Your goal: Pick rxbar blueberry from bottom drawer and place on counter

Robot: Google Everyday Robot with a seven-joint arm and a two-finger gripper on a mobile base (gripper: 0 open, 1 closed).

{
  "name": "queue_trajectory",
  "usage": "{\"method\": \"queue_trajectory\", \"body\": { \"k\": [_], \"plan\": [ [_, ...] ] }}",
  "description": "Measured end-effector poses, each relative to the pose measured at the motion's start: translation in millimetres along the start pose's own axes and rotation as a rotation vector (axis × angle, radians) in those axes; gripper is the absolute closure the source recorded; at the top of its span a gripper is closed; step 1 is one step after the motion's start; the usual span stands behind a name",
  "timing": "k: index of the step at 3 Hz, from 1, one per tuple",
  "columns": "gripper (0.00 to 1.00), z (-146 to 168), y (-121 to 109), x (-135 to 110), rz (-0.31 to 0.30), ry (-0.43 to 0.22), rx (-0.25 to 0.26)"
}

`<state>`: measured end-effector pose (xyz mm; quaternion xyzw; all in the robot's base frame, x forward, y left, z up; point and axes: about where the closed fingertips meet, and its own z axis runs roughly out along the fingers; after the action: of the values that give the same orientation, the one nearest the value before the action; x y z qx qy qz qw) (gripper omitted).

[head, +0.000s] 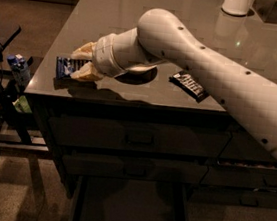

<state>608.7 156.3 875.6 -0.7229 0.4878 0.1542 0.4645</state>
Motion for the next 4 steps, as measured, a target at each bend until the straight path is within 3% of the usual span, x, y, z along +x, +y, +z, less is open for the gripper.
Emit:
{"method": "queue_trajectory", "body": {
  "k": [1,2,4],
  "plan": [
    [1.00,11.2,2.7,10.5,0.030,0.009,-0.055],
    [0.82,11.7,3.3,10.5,0.030,0.010,-0.059],
    [0.36,11.7,3.3,10.5,0.030,0.010,-0.059]
  ]
}}
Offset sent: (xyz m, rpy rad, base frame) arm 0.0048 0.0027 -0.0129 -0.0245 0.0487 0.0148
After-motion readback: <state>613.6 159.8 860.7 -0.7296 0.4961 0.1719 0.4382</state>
